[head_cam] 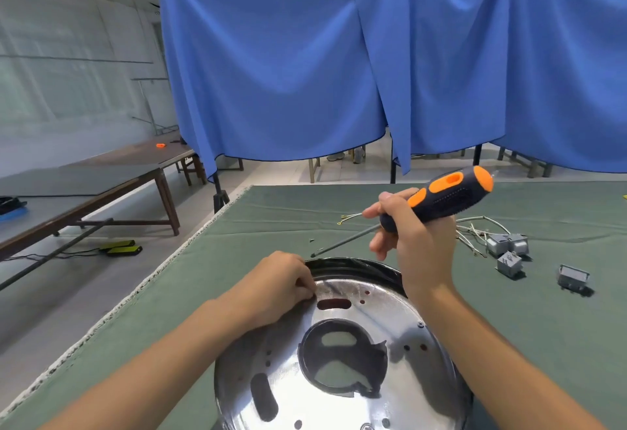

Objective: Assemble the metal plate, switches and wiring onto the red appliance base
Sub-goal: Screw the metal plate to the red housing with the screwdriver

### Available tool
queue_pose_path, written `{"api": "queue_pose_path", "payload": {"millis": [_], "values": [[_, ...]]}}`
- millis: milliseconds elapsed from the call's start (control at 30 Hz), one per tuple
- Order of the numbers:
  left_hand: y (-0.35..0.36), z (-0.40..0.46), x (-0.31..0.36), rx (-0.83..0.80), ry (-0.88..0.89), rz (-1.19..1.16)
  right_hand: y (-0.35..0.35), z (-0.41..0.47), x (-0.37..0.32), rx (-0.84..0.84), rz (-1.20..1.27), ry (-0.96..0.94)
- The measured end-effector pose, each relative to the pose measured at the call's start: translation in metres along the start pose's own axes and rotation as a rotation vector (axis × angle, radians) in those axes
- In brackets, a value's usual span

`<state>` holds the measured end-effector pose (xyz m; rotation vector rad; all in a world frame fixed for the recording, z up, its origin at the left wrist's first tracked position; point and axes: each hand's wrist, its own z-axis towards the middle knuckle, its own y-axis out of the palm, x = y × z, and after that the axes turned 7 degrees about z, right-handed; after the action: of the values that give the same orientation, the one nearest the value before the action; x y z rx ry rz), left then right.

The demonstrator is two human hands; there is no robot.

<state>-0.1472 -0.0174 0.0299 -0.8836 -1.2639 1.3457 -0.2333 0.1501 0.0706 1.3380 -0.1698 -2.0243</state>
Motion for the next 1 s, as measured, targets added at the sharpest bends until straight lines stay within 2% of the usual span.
{"api": "queue_pose_path", "payload": {"millis": [133, 367, 533, 733, 1000], "values": [[0.0, -0.002, 0.006, 0.082, -0.09, -0.175, -0.002, 0.0, -0.004, 0.026, 0.059, -0.026], [-0.013, -0.005, 0.019, 0.24, -0.37, -0.983, -0.008, 0.011, -0.015, 0.127, 0.101, -0.071], [-0.023, -0.011, 0.027, 0.241, -0.351, -1.172, -0.014, 0.024, -0.022, 0.198, 0.155, 0.01], [-0.026, -0.015, 0.025, 0.261, -0.376, -1.272, -0.023, 0.031, -0.029, 0.329, 0.288, 0.072], [-0.022, -0.018, 0.026, 0.181, -0.416, -1.547, -0.024, 0.03, -0.026, 0.367, 0.322, 0.124]]}}
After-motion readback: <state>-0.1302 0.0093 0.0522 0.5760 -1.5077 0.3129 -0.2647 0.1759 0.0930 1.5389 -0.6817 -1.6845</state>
